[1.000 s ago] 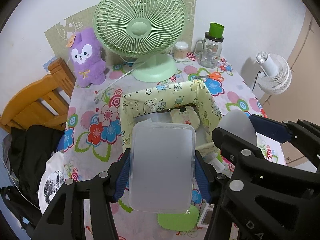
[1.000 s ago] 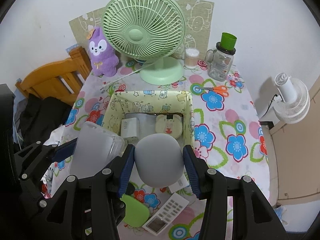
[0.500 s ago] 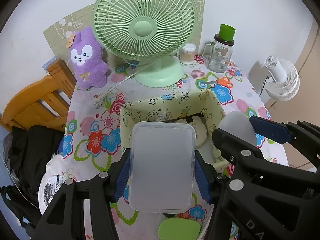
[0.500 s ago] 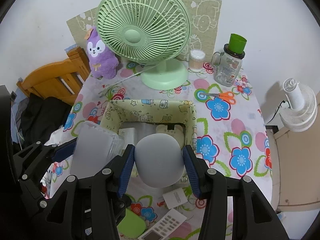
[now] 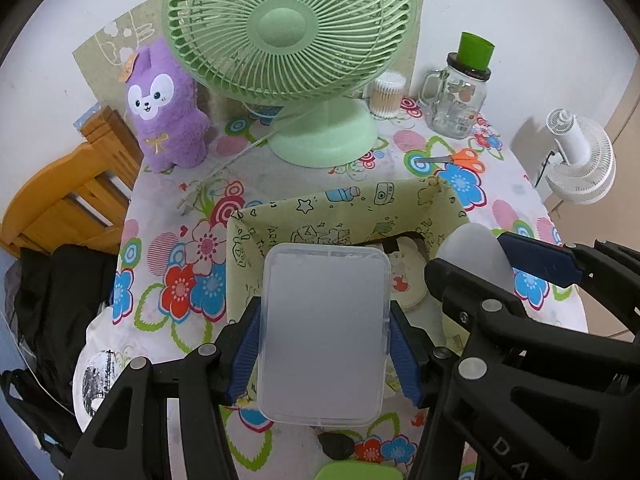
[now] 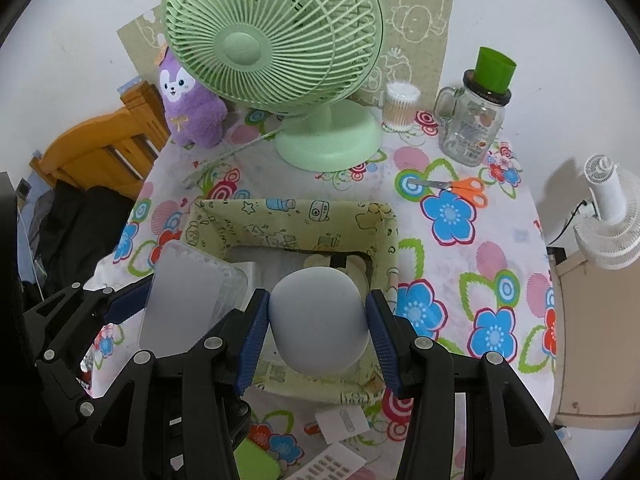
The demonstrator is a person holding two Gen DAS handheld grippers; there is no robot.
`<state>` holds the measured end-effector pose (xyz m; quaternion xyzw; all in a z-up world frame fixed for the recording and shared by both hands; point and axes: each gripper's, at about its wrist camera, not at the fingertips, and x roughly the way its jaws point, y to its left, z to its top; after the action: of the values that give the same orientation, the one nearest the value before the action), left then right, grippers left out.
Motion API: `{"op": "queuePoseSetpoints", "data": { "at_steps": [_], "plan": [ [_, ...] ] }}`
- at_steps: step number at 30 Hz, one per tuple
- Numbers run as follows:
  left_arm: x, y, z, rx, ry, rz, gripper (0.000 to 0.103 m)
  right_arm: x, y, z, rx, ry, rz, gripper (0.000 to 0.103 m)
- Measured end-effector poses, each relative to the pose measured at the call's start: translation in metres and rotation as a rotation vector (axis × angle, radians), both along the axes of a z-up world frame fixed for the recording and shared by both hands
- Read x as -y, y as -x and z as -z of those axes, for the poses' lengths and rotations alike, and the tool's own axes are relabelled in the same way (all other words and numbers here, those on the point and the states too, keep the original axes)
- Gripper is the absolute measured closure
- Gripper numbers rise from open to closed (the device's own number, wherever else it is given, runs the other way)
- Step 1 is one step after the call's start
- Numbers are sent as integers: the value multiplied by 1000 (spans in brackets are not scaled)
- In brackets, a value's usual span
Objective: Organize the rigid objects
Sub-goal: 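Release the clear case into the box while the right gripper drops the white ball inside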
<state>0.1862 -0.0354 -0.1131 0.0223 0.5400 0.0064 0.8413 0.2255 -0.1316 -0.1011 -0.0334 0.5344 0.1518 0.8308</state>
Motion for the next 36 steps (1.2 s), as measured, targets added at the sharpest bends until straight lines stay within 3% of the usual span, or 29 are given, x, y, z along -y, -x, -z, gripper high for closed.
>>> {"op": "queuePoseSetpoints", "data": {
  "at_steps": [21,29,31,36],
  "plan": [
    [-10,-13,43,-80,-26,-35,43,-15,-27,55,-117,23,-41,50],
    [-8,-15,47,-83,-35,-24,43,-12,-27,60,-130,35,-15,49],
    [-8,-15,47,-85,-36,-23,43,-11,-25,57,-123,44,-9,49],
    [-6,-18,41,-77,-31,-10,43,-7,-20,42,-55,78,0,35]
  ]
}}
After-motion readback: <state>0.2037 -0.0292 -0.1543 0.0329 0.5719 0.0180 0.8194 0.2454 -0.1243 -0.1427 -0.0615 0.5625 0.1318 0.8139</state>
